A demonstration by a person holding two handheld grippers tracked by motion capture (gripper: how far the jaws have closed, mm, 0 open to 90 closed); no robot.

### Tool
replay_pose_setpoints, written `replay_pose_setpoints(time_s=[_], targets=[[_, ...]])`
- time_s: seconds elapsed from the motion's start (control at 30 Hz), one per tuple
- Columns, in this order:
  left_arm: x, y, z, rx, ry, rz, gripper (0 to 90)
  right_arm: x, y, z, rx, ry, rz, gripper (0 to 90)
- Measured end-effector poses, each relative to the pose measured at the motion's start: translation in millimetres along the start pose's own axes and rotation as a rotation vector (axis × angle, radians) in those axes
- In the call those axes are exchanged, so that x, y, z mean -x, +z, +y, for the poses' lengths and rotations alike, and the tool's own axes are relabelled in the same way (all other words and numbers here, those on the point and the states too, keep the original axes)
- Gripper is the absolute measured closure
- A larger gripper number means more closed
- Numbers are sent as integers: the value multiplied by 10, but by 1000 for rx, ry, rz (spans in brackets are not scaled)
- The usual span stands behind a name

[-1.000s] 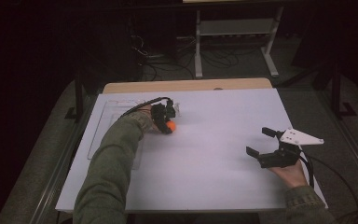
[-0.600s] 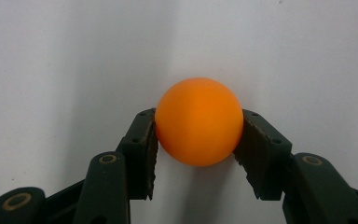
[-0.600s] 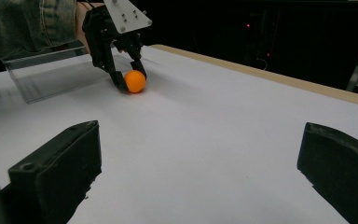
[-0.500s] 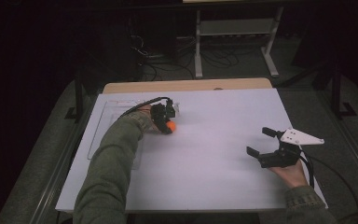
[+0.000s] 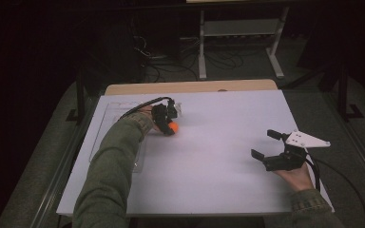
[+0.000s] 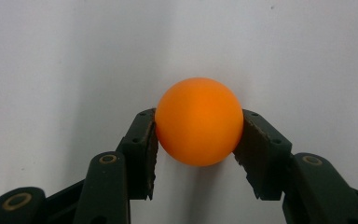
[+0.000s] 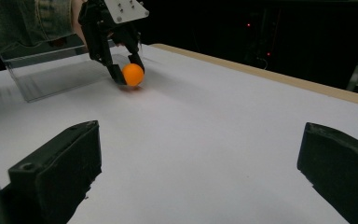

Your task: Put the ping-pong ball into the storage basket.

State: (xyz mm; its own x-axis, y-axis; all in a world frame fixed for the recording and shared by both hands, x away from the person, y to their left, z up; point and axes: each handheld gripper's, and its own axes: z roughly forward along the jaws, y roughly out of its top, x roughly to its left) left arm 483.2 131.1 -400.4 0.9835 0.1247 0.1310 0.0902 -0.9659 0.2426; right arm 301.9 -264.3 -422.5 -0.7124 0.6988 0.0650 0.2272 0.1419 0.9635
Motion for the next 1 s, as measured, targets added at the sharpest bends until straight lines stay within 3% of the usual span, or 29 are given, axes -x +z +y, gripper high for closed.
replay_pose_setpoints(time_s=[1.0], targets=[[82,-324,-55,34,-14,15,501,-10,5,1,-2,-2,2,0]])
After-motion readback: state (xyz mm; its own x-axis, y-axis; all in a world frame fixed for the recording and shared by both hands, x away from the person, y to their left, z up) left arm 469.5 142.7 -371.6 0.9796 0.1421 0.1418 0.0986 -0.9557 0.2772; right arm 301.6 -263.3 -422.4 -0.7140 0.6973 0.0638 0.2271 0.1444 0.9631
